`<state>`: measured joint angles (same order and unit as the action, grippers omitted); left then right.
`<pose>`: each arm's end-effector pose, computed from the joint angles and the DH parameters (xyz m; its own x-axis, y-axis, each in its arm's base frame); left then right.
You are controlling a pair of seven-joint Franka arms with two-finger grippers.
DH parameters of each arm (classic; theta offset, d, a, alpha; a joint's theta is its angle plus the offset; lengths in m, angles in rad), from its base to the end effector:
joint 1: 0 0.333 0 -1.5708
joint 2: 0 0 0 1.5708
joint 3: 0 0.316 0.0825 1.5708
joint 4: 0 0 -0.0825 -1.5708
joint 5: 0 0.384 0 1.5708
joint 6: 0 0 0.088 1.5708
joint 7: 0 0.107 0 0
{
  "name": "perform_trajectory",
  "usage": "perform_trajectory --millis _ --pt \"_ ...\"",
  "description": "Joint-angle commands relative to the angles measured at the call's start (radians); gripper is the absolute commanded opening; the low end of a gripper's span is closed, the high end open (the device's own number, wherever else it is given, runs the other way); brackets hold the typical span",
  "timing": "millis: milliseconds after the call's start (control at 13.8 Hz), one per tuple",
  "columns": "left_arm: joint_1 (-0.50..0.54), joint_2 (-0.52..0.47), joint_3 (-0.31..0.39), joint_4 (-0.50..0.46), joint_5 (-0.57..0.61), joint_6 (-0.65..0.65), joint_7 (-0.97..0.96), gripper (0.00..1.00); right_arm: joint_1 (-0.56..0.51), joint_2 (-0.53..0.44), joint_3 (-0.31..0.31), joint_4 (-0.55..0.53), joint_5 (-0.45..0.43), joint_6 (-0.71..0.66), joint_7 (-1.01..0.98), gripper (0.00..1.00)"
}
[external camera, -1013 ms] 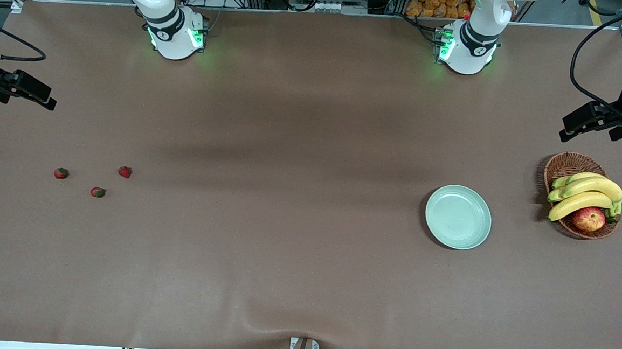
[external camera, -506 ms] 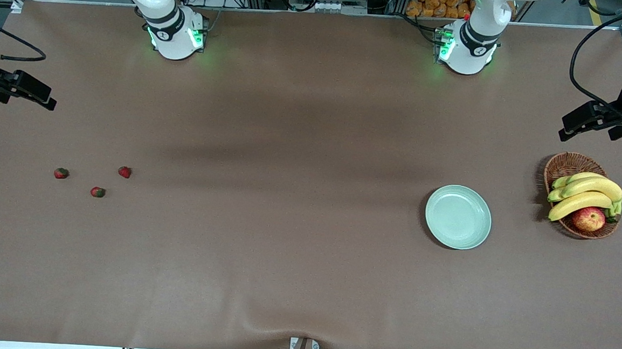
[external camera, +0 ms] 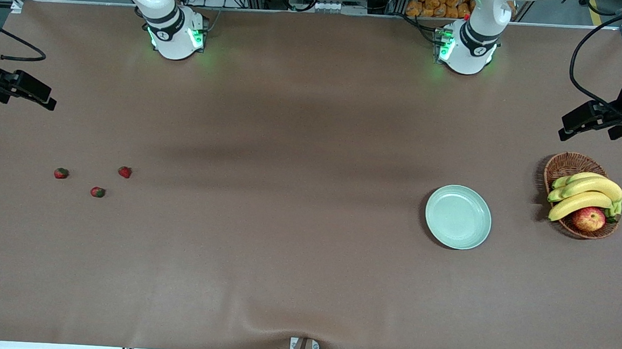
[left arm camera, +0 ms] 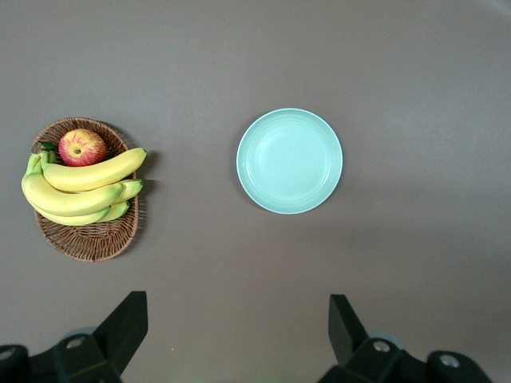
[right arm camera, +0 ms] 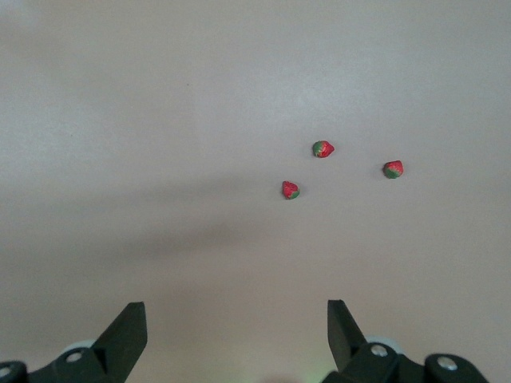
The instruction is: Collect all strawberries into plate
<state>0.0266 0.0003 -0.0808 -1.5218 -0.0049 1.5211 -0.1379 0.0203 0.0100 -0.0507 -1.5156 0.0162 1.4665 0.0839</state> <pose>0.5492 -0.0303 0.6430 0.9965 0.0834 -0.0017 0.0834 -0.9965 0.0047 0.5469 -0.0146 0.6359 0.9918 -0.1123 -0.0601 -0.1132 -0.9935 -0.0107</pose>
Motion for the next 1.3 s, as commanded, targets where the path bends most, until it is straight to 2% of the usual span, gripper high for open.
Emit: perform_trajectory --millis 0,868,1230 --pt "0.006 -0.005 -0.001 0.0 -0.02 -0.015 0.012 1.0 -0.003 -0.002 0.005 -0.003 -0.01 0.002 0.014 1.0" --pt "0.004 -0.005 -0.001 -0.012 -0.02 -0.038 0.004 1.0 -0.005 -0.002 0.005 -0.003 -0.01 0.0 0.014 1.0" --pt "0.003 0.004 -0.001 -0.017 -0.02 -0.039 -0.008 1.0 -0.01 0.047 0.005 -0.005 0.001 -0.011 0.016 1.0"
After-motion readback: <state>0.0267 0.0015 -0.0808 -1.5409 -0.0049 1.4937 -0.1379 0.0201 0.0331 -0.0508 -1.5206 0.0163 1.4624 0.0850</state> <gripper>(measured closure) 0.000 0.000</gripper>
